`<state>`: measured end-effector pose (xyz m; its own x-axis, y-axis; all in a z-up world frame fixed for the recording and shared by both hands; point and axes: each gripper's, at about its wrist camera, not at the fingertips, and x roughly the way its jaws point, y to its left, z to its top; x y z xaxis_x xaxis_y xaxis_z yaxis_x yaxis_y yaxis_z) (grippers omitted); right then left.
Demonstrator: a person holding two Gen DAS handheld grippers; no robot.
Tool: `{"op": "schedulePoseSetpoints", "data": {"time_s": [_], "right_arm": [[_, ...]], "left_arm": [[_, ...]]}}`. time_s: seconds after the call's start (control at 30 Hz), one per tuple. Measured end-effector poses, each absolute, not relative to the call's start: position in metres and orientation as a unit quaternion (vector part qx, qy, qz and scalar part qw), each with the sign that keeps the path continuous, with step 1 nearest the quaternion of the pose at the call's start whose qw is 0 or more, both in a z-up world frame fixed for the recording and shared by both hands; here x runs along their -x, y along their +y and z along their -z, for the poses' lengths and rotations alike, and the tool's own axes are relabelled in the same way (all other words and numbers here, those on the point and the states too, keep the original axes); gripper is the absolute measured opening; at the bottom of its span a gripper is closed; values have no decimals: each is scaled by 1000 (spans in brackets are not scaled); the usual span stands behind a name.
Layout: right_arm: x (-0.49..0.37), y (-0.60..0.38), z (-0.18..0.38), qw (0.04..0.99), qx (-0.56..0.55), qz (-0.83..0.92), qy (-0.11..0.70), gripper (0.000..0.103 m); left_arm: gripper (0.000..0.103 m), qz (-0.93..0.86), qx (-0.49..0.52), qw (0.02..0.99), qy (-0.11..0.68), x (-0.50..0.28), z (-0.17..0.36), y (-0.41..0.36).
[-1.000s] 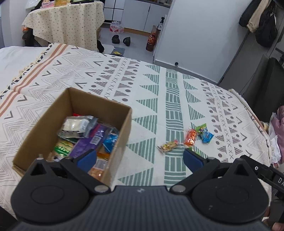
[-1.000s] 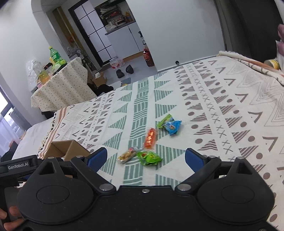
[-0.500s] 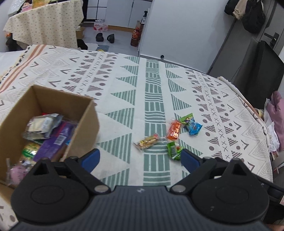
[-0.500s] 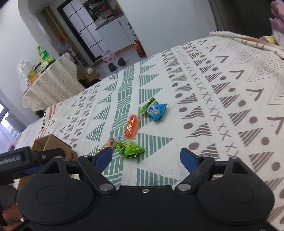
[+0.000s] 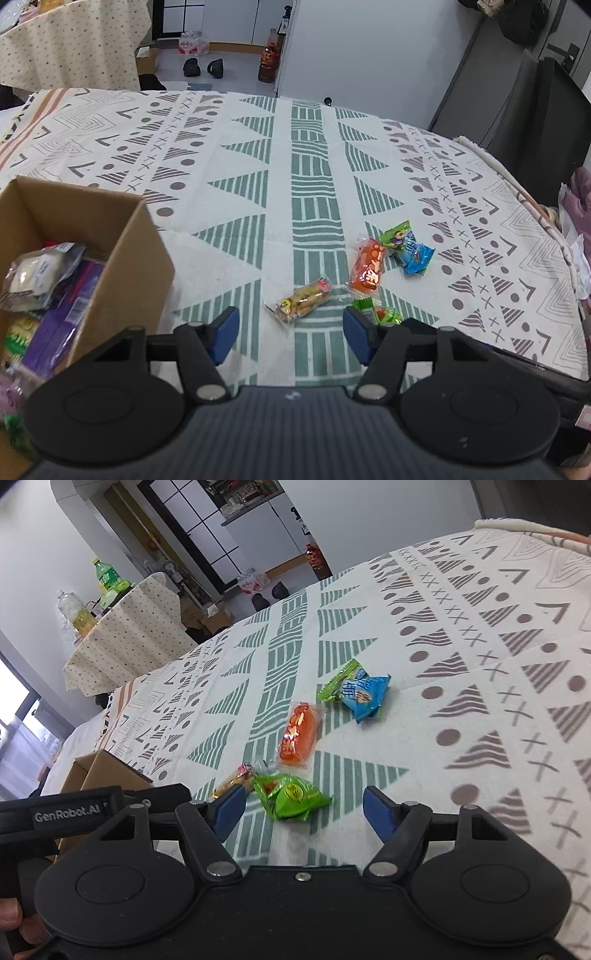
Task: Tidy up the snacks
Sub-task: 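Grasp the yellow candy bar with the left tool while the right tool grasps the green packet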
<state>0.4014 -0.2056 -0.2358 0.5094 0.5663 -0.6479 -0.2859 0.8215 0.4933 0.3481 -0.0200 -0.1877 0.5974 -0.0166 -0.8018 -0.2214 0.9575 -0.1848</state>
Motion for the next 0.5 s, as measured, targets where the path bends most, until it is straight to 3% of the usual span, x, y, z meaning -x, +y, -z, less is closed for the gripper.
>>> {"op": "schedulePoseSetpoints", "data": {"time_s": [0.27,0.43,0.5], "right_arm": [[-413,-194,247,845,-167,-269,431,62],[-416,-190,253,845,-151,-270,436,41],[-418,-194,253,842,-162,-270,438,37]], "left_arm": [[49,-49,129,879,457,-369,205,-18],[49,-35,126,875,466,-378,213,-18],[49,-29,118,876,466,-381,215,-22]]}}
